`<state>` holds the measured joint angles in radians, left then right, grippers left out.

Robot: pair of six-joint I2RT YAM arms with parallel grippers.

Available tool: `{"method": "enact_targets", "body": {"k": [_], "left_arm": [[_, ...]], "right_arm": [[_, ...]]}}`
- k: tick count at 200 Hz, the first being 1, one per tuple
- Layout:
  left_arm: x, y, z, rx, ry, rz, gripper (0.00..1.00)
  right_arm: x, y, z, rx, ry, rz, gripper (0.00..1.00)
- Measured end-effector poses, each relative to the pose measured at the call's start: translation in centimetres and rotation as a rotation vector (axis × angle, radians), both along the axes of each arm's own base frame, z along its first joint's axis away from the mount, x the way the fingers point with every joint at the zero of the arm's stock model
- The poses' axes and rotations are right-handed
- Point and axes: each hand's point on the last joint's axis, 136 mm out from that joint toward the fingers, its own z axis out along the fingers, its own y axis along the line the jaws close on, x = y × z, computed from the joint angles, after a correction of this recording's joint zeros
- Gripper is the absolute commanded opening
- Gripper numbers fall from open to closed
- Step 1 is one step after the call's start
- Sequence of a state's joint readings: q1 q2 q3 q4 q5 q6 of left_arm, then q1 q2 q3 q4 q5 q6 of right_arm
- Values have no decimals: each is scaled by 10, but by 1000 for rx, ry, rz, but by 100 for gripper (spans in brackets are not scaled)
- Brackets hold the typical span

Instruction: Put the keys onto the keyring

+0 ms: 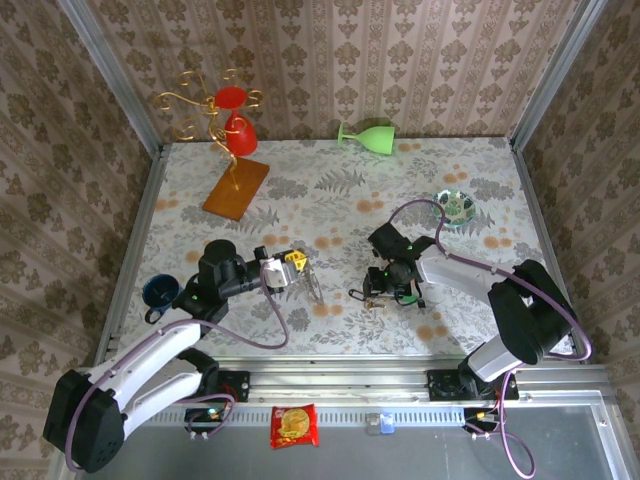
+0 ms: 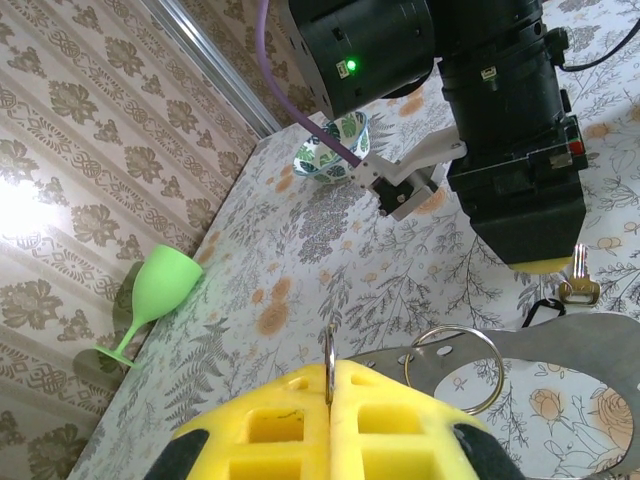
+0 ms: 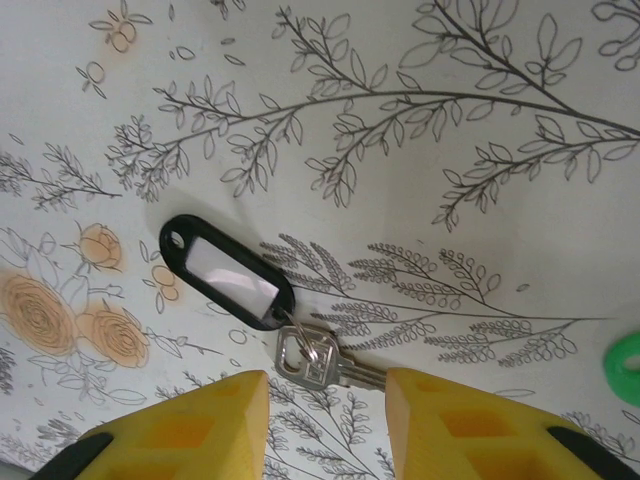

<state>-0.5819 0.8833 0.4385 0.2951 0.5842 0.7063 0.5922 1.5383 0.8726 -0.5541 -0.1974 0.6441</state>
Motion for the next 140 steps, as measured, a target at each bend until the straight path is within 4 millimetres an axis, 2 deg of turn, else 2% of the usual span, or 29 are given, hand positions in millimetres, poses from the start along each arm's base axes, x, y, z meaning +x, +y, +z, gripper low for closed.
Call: {"method": "enact_targets", "body": {"k": [35,140], "left_arm": [[-1,-1,0,-5,7,-6,0],[-2,-2,-1,-7,15,-16,0]], "right_arm": [[3,7,-3,27,4,-8,31],[-6,9,-21,22,80,22,24]]}}
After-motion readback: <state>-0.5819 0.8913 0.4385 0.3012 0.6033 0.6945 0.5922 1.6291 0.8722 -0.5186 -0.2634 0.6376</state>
